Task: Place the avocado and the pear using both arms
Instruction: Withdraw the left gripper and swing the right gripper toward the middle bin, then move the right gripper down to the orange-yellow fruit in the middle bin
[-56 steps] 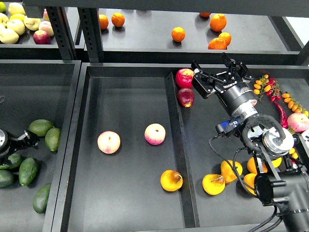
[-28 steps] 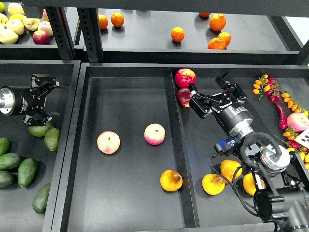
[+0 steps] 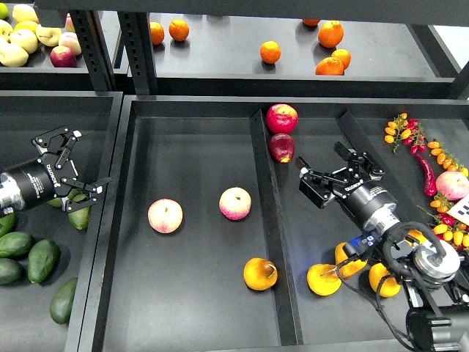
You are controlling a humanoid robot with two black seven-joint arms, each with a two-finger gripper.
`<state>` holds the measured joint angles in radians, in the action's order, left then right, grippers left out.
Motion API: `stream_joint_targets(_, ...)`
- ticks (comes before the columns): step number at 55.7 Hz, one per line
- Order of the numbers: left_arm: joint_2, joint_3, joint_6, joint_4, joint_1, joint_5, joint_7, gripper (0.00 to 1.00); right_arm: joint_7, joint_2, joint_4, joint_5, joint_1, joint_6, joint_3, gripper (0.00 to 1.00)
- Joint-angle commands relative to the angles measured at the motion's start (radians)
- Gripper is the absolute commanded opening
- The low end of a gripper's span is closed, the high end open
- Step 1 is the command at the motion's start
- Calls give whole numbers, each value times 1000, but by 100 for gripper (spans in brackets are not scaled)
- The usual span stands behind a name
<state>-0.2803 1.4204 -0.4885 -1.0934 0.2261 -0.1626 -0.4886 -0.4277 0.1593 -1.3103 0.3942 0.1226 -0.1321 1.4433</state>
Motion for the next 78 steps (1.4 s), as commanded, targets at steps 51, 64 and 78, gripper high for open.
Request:
stream_joint_targets(51,280,138,0,-45,-269,296,0,99,-61,468,8,-8,448,51,-845,100)
stream_joint_targets(64,280,152,0,-66,-271,296,0,99,-61,459,40,-64,542,57,-1009,100)
stream_joint_targets(78,280,153,0,-92,-303,296,0,99,-61,419,59,-81,562,62,-1123,100)
